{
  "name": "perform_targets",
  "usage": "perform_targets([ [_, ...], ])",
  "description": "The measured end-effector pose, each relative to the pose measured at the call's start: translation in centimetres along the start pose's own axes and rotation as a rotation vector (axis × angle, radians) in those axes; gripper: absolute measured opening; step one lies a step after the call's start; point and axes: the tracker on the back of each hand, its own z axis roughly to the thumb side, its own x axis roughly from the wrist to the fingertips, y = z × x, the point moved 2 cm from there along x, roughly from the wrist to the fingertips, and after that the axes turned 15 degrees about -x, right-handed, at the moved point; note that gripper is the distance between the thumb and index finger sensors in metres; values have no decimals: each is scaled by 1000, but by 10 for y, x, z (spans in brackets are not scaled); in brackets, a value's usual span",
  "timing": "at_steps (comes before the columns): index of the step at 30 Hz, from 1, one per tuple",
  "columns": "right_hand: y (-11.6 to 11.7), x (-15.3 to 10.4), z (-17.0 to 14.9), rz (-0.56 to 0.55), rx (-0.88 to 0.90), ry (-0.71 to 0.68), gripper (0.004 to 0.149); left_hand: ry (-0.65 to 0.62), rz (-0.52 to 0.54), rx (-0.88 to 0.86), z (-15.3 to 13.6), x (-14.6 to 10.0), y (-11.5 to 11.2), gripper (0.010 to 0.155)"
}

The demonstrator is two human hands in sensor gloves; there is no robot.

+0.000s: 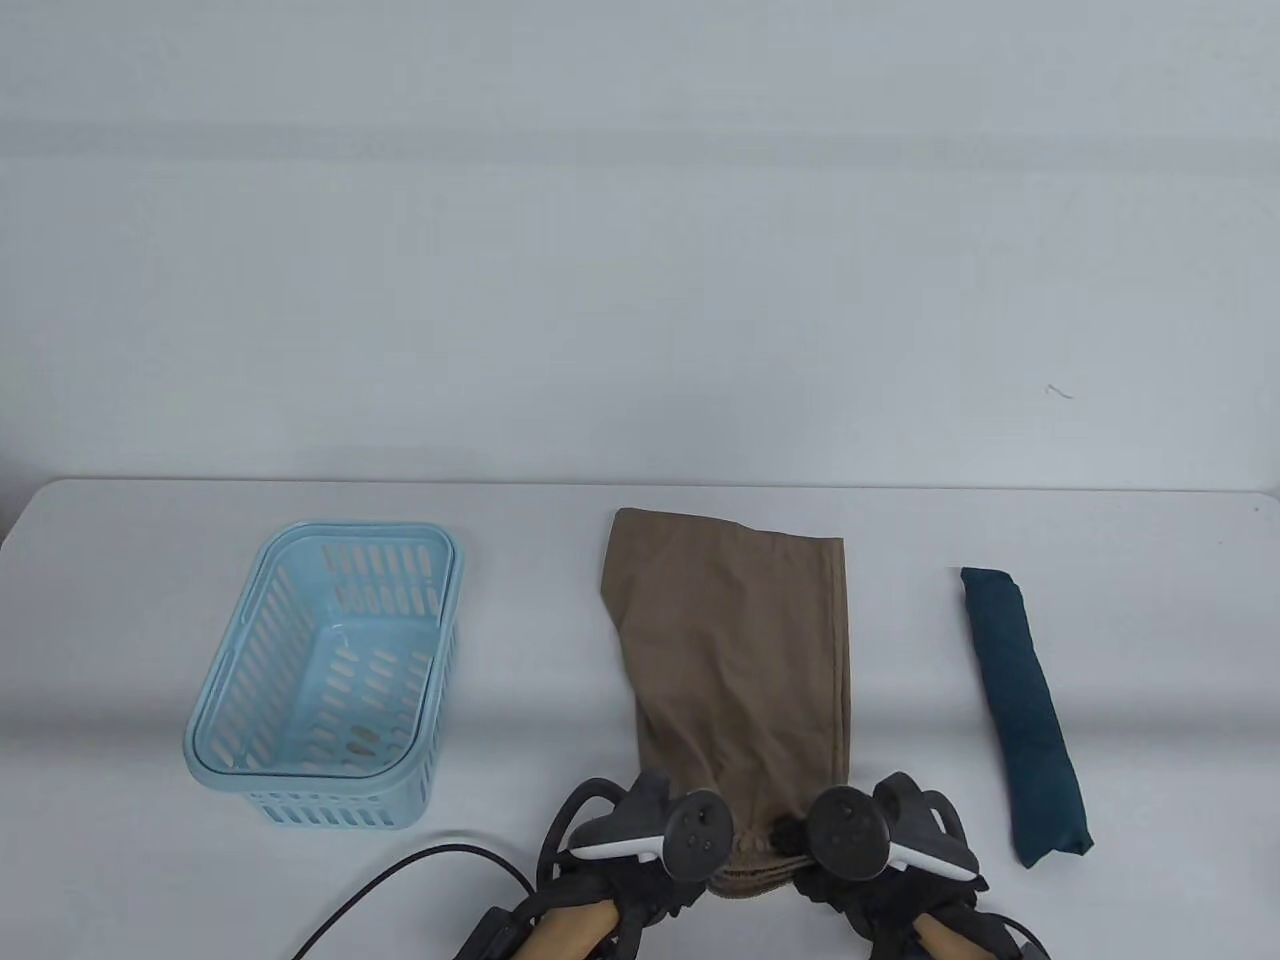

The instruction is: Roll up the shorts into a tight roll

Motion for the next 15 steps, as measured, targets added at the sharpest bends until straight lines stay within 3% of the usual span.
perform_targets([
  [4,8,-1,-12,73,227,-15,53,15,-47,-215,-14,-1,1,52],
  [6,10,-1,-14,67,235,2,51,24,-5,-250,-19,0,0,52],
  [11,13,2,-9,58,37,85,55,46,105,-22,-14,2,0,52],
  [15,18,7,-7,58,-16,114,56,111,132,65,-12,8,-1,53],
])
